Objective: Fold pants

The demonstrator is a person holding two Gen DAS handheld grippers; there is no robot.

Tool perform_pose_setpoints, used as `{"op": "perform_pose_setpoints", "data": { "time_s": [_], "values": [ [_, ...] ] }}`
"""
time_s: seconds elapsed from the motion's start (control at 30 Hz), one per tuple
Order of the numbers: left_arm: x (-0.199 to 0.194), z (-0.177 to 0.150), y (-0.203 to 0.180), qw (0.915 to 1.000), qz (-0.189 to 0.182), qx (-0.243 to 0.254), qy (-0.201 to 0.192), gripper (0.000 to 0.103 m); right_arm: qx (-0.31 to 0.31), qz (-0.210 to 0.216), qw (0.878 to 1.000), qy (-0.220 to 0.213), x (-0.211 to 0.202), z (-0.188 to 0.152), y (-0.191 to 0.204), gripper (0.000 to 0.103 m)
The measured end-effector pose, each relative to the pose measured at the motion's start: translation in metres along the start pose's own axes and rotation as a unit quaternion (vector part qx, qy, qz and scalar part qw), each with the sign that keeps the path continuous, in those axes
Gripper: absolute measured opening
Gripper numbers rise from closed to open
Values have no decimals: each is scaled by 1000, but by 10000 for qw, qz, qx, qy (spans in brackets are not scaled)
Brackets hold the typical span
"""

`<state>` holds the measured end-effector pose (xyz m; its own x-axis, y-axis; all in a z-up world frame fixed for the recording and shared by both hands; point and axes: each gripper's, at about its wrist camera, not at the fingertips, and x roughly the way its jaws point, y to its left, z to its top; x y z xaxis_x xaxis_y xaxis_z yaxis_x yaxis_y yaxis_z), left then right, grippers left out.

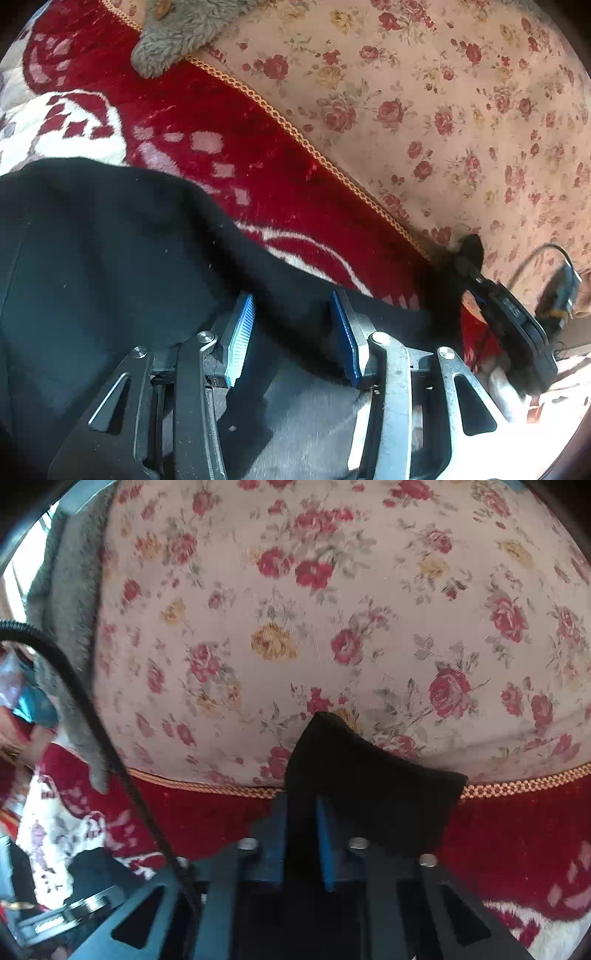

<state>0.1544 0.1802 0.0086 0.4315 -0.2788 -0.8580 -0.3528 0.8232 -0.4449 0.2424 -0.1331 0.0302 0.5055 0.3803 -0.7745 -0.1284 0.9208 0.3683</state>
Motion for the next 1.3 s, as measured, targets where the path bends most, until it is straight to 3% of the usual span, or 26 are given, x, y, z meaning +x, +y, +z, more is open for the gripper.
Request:
{"op": "perform_pose_setpoints", "data": {
  "time_s": [0.13,0.27,0.33,0.4,0.73,1.07,1.2,1.3],
  "values": [
    [6,5,-1,9999,16,-97,-77,40,-31,282,9992,-294,-21,0,-15,5],
    [14,8,-3,9996,-98,-190,-211,40,313,681,9958,-527,-49,-3,-44,5],
    [17,9,-4,9996,11,-146,-251,17,484,761,9940,-618,-62,-7,-54,5],
    [17,9,-3,9994,50,-89,-343,8,663,891,9911,-736,-78,-14,-69,5],
    [-57,-17,-10,9948,-420,292,-877,5,1552,1308,9702,-1324,-165,-59,-139,5],
    [-133,-85,-16,9869,-626,867,-1211,5,1772,1486,9592,-1625,-254,-118,-171,5],
    [-138,-128,-10,9847,-517,1159,-1196,5,1746,1383,9609,-1647,-281,-155,-181,5],
    [-127,-165,-4,9834,-278,1430,-1078,5,1932,1268,9622,-1442,-276,-184,-196,5]
  ]
}}
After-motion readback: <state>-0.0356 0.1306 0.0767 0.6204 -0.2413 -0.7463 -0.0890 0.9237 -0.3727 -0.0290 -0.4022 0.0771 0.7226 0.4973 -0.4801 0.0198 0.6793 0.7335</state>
